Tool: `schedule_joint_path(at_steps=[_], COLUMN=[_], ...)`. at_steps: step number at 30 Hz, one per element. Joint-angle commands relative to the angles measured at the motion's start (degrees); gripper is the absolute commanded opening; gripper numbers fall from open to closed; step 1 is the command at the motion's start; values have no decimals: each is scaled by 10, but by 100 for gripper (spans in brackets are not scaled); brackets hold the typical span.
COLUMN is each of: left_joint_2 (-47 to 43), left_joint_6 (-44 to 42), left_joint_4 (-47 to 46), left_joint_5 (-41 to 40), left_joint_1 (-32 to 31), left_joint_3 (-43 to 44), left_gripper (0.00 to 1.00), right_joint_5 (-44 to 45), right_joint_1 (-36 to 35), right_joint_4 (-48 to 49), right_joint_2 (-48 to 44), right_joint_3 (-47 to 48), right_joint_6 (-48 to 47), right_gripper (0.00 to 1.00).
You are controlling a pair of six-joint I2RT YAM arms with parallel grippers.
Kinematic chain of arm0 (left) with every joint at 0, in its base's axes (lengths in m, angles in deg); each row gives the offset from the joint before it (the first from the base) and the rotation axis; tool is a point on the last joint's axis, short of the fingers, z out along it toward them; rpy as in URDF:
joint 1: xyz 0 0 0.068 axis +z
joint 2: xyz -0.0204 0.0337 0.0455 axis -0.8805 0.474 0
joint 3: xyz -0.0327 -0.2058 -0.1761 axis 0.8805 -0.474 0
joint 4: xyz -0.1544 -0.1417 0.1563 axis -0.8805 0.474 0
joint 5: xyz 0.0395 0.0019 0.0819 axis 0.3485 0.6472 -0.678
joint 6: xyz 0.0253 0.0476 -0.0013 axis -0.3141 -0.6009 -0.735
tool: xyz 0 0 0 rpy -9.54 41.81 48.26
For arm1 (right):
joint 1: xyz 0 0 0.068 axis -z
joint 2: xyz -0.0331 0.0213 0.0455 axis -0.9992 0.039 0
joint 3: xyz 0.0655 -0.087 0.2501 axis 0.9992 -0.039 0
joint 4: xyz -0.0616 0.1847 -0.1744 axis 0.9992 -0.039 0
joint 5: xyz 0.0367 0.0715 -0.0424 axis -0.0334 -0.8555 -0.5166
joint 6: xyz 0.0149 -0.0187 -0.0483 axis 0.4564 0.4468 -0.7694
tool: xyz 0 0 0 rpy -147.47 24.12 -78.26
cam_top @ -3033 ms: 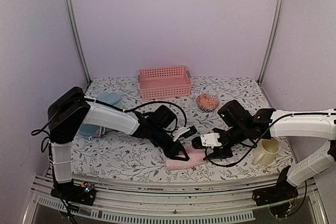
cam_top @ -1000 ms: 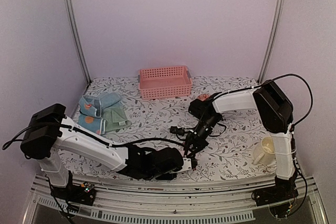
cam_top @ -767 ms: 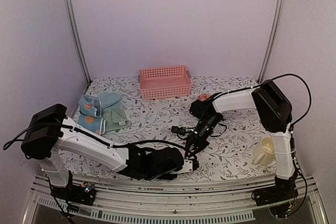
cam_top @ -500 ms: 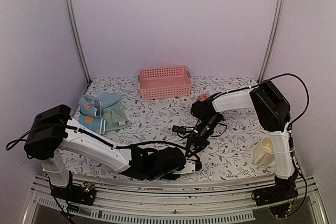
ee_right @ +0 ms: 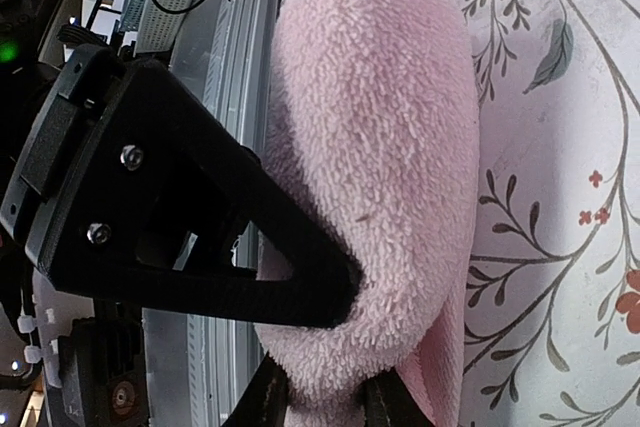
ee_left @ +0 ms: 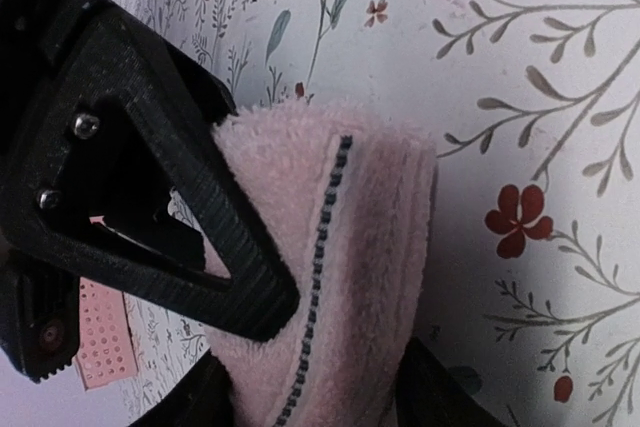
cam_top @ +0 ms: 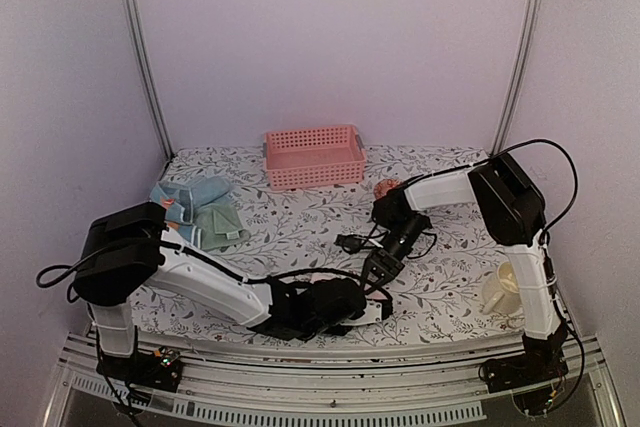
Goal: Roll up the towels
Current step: Roll the towel at the center of the board.
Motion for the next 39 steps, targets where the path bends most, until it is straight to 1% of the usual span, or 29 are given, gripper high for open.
schedule_joint_path(at_steps=[1,4,7,10,12,15,17,20,22,27,29,31,33,39], left_joint_2=[60,79,94,99,95,77,60,32,20,1,1,-23,-30,-35], left_joint_6=[-38,-50,-52,-49,-41,-24,-11,9,17,33,39,48,57,80], left_joint_4=[6,5,0,-2,-2,1,4,6,6,13,19,29,39,81], left_joint_5=[8,-7,-22,-31,-28,-20,-9,9,15,30,37,44,50,39], left_joint_1=[13,13,15,21,28,39,47,59,66,79,84,92,100,125], left_joint_3=[1,10,21,26,23,16,12,9,8,18,24,33,43,88], left_gripper=[52,49,41,27,20,12,7,4,3,0,0,0,0,0], right_joint_5=[4,-1,-5,-9,-5,16,35,70,86,116,142,146,158,150], right_joint_1=[-3,-1,-1,3,9,26,45,86,122,203,216,222,222,223], right_joint_4=[-39,-43,-47,-44,-44,-51,-56,-29,24,166,229,283,301,296], right_joint_2=[24,24,22,-8,-45,-99,-137,-202,-254,-383,-434,-472,-484,-461], right_joint_3=[7,6,6,0,-6,-9,-12,-33,-64,-186,-252,-306,-328,-312], right_joint_6=[-28,-32,-33,-36,-36,-34,-30,-10,24,110,131,146,142,142], right_gripper=[23,23,26,36,41,48,50,51,51,51,51,52,52,52])
